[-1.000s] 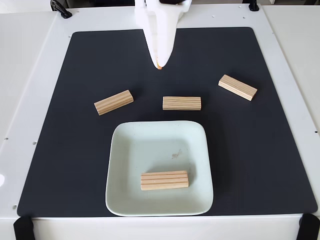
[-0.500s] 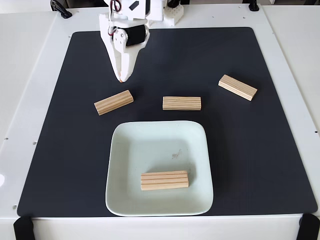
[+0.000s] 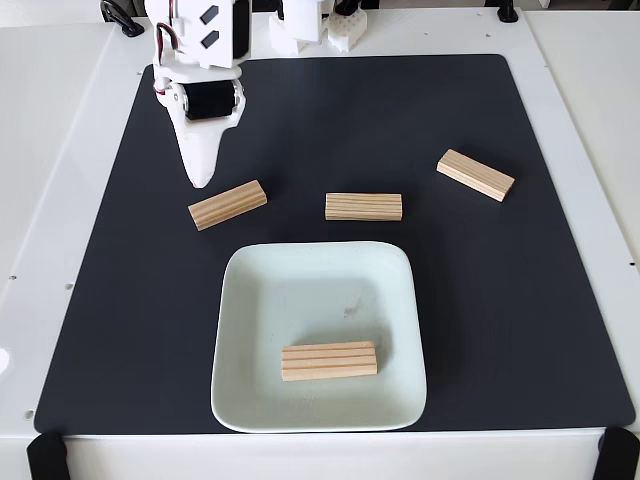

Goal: Pick up the wooden block and place them on the plate.

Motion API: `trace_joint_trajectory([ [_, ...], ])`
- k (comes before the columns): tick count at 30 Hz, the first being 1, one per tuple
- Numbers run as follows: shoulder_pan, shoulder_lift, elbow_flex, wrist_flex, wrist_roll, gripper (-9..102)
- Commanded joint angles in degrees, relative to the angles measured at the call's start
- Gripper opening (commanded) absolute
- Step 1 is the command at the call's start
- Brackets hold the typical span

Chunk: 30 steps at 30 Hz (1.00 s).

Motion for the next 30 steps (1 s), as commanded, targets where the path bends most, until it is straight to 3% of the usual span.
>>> trace_joint_trajectory([
  [1, -0.62, 0.18, -2.29, 0.26, -0.26, -1],
  [10, -1.41, 0.18, -2.37, 5.1, 0.18, 1],
  [18, -0.97, 0.7, -2.29, 5.01, 0.44, 28],
  [30, -0.79, -0.35, -0.62, 5.1, 0.53, 28],
])
